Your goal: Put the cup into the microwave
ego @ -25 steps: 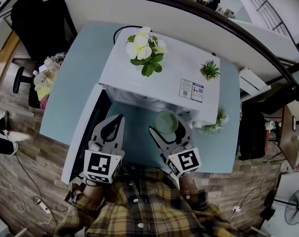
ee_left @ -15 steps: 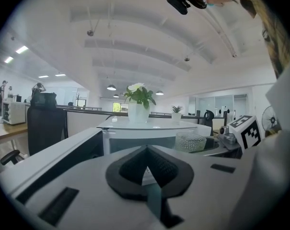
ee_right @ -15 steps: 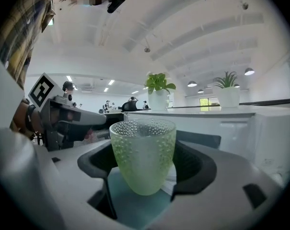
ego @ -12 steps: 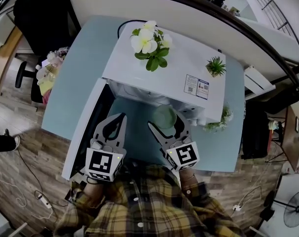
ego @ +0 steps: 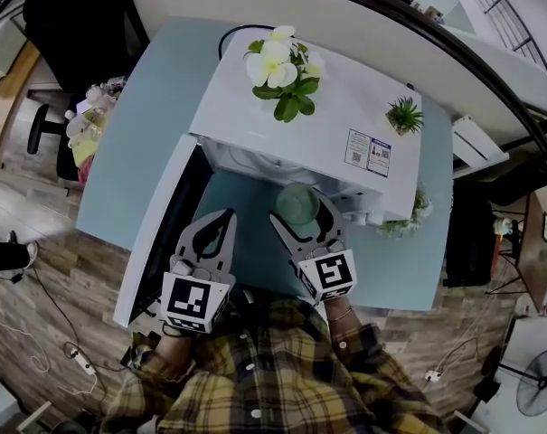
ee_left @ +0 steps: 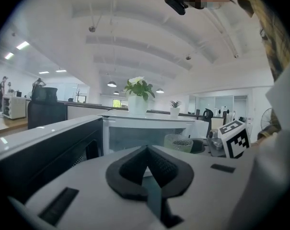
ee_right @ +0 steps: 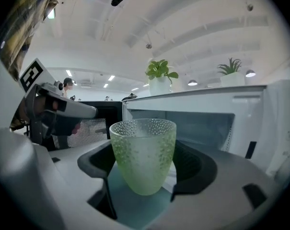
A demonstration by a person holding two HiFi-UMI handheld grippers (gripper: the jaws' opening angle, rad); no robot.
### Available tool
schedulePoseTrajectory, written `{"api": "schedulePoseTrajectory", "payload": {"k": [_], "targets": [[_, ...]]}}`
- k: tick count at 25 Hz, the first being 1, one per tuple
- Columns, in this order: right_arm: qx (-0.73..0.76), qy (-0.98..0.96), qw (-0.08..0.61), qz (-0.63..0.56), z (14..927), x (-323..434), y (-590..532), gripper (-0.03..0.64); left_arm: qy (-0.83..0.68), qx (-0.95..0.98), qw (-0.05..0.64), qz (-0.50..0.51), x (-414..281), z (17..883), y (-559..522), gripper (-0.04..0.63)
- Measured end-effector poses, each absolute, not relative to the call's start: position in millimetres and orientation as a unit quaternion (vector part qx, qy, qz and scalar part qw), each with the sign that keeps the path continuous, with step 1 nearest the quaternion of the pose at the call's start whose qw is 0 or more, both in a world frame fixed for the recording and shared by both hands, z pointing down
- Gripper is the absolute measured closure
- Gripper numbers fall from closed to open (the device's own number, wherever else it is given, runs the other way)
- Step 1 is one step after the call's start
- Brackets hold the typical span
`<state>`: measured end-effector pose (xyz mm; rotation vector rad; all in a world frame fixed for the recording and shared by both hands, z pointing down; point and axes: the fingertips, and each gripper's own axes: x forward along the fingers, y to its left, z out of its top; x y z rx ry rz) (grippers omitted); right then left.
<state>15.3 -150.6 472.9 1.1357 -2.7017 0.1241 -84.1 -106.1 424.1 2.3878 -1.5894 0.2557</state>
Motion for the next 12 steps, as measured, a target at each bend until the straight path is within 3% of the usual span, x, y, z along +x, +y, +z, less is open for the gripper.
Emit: {"api": "schedulePoseTrajectory", "payload": {"k": [12], "targets": [[0.386, -0.915, 0.110, 0.035, 500.4, 0.7, -170.5, 0.249, -0.525, 0.835, 0.134, 0.099, -71.8, 435.6, -104.1, 0.606]]}}
